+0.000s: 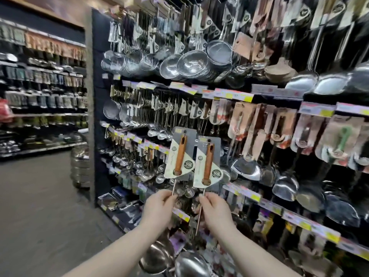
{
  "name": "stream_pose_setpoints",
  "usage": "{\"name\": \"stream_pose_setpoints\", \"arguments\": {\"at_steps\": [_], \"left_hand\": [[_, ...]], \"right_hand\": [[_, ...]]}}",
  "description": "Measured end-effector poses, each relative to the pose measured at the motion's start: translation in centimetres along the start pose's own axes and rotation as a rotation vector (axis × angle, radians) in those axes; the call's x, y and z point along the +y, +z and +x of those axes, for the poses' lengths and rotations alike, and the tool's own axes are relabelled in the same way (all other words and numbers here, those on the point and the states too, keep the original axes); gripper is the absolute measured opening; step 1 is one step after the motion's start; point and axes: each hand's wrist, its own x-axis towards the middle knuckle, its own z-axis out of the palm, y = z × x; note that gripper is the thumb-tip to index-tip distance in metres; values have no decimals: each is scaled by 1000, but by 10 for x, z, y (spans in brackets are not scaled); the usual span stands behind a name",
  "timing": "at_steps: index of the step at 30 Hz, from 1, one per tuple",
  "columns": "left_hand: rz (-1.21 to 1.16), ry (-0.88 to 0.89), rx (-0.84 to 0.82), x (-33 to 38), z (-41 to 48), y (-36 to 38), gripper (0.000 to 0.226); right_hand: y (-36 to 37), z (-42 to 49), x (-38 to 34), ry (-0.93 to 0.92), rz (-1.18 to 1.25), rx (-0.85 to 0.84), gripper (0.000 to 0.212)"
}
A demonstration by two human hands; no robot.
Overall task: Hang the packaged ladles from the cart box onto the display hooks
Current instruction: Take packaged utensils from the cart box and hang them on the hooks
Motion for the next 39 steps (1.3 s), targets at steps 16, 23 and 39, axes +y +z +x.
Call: {"name": "stream_pose_setpoints", "arguments": {"at_steps": [16,23,39], "left_hand": [[38,-57,42,-37,248,41,27],[-23,-72,-25,-45,314,68,30],[-63,229,-303,-83,471,67,30]], "right_hand": [[51,270,-18,-76,38,-39,30],[55,341,-8,-38,15,5,31],[102,448,-39,6,-6,395,29]]}}
